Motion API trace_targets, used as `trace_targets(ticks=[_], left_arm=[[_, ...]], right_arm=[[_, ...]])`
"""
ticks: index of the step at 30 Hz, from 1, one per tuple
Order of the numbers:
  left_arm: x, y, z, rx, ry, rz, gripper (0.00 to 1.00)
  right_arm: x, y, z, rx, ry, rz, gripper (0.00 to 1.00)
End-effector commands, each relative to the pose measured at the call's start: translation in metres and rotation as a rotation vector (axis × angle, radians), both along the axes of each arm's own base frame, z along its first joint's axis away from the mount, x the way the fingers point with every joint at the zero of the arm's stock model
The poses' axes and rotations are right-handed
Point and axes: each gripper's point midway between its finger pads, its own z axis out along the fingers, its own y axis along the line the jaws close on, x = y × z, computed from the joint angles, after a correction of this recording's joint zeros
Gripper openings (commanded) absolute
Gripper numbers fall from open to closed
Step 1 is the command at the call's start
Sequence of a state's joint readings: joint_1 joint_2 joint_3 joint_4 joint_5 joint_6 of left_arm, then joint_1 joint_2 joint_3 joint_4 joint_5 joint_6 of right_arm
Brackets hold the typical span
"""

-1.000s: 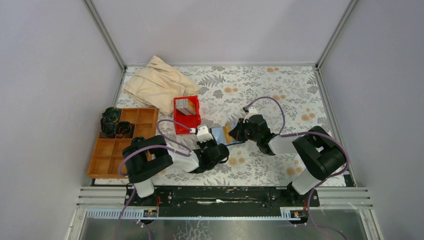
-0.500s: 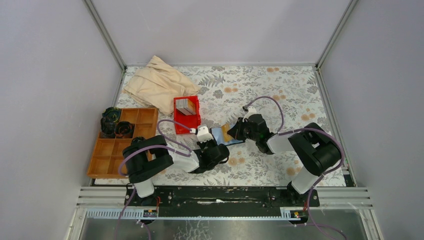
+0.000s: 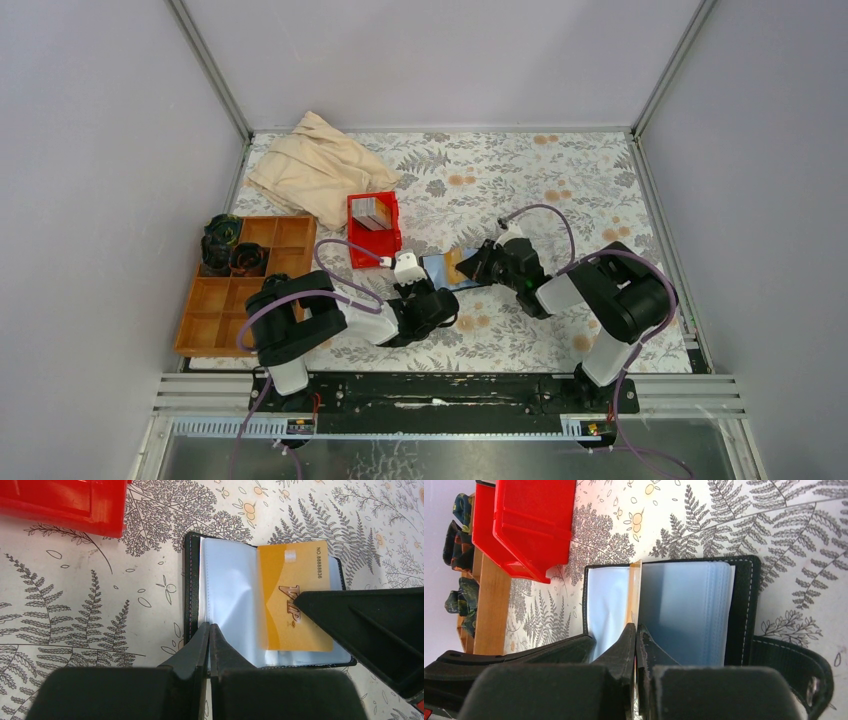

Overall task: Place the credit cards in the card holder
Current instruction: Insert the credit card into the card holder.

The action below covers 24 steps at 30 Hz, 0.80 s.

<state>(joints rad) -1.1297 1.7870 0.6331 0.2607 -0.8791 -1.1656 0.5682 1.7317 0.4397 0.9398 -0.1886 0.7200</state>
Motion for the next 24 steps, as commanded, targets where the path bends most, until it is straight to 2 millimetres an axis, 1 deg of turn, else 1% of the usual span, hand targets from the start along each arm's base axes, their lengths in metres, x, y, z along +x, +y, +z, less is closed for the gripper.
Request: trace_targets(ticks=[1, 9, 14, 18, 24], left_arm=[[-0.143, 0.071, -0.115, 0.347, 0.652, -0.274, 0.04], [-0.142, 0.068, -0.116, 0.341, 0.649, -0.274, 0.04], [-0.143, 0.069, -0.118, 0.34, 0.653, -0.274, 0.04], [-0.144, 0.07, -0.119, 0.337, 0.657, -0.274, 0.03], [-0.145, 0.072, -0.119, 0.338, 0.656, -0.272, 0.03]], right_arm=[[-0.05, -0.01, -0.048, -0.077, 0.192, 0.068, 0.0], [-0.066, -0.009, -0.053, -0.058, 0.221, 0.1, 0.0], [-0.071, -0.009, -0.054, -0.036, 0.232, 0.098, 0.0], [-0.071, -0.006, -0.054, -0.014, 0.237, 0.095, 0.0], [-0.067, 0.0, -0.056, -0.016, 0.253, 0.095, 0.0]])
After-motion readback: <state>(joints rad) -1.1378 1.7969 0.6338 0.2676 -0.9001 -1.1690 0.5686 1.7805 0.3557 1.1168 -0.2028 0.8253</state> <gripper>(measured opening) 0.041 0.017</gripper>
